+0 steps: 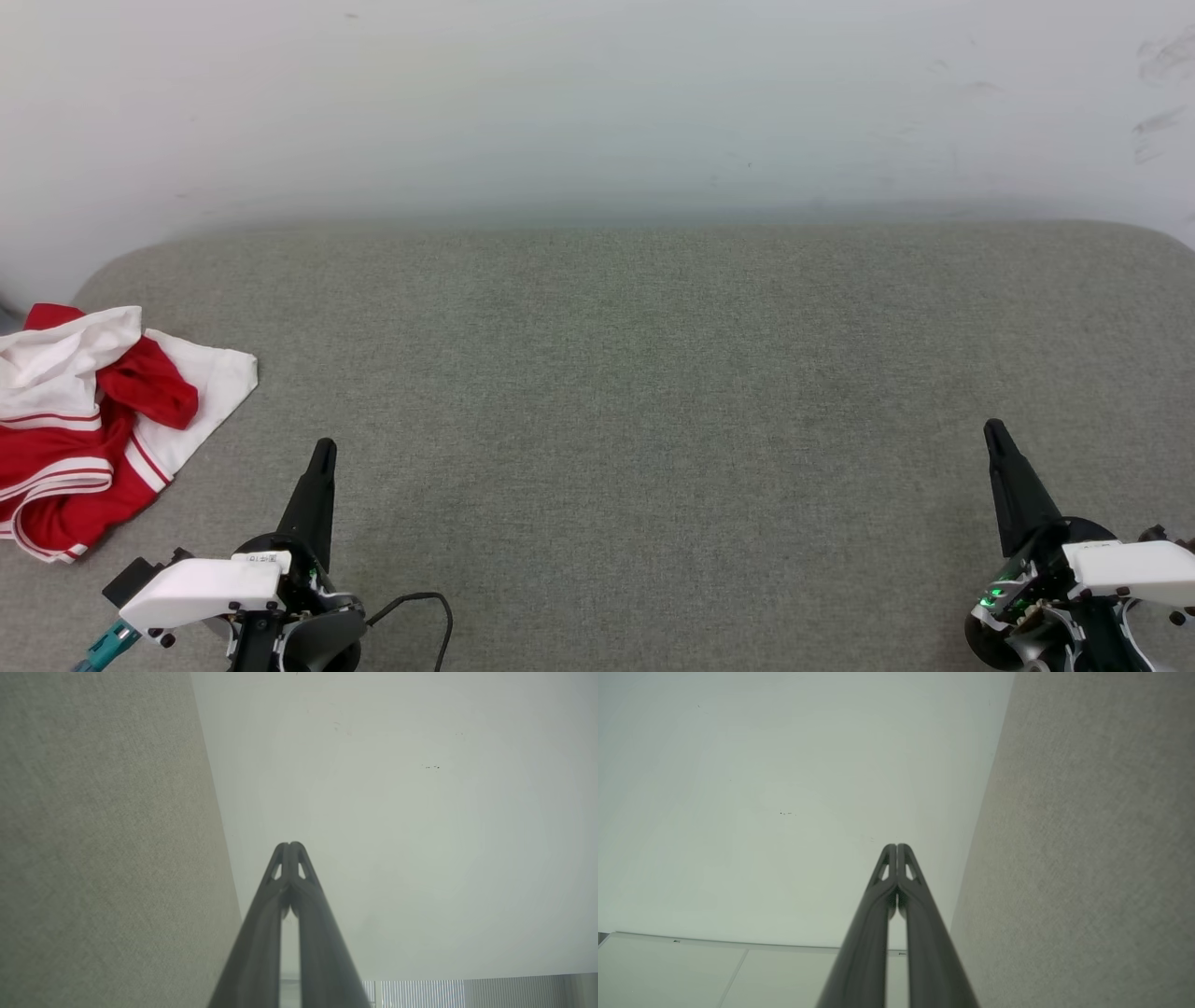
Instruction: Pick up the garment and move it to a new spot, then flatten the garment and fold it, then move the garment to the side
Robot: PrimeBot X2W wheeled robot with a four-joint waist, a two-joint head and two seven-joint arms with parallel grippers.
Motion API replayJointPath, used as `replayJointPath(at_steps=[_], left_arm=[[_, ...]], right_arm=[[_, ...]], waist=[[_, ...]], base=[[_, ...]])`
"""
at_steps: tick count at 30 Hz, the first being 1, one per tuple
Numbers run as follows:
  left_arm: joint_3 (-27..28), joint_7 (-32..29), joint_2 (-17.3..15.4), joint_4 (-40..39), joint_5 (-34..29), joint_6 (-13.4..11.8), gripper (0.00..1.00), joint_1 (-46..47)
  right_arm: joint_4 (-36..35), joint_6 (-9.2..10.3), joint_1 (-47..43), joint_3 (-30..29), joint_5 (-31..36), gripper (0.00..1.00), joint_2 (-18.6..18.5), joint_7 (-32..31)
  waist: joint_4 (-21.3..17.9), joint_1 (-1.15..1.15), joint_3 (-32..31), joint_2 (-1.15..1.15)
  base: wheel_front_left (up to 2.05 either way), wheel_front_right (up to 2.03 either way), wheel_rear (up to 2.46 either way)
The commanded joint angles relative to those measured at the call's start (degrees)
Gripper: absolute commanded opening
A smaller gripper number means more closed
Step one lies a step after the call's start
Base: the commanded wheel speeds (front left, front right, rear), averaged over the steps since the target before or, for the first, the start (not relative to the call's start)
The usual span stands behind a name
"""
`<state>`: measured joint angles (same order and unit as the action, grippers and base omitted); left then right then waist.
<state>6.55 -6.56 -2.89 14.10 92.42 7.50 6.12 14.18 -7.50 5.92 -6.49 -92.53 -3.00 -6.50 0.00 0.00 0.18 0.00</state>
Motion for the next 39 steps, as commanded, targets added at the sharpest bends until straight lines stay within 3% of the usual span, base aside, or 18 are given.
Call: replayJointPath(at_steps=[1,37,38,39], left_arm=[[0.1,-0.1,0.2,-0.1,0.0,0.1,0.00,0.3],[0.0,0.0,0.0,0.0,0.0,0.0,0.00,0.0],[-0.1,0.0,0.0,0.2,0.0,0.0,1.00,-0.1],[-0.2,0.1,0.0,0.7,0.0,0.0,1.00,-0.4]], right_arm=[[0.0,0.02,0.8,0.0,0.2,0.00,0.2,0.0],[0.0,0.00,0.0,0.0,0.0,0.00,0.0,0.0],[0.2,-0.01,-0.1,0.0,0.0,1.00,0.0,0.0],[0.6,0.00,-0.5,0.1,0.0,1.00,0.0,0.0]], waist=[[0.0,0.00,0.0,0.00],[0.0,0.00,0.0,0.00],[0.0,0.00,0.0,0.00],[0.0,0.00,0.0,0.00]], base=[[0.00,0.00,0.00],[0.00,0.00,0.00],[0.00,0.00,0.00],[0.00,0.00,0.00]])
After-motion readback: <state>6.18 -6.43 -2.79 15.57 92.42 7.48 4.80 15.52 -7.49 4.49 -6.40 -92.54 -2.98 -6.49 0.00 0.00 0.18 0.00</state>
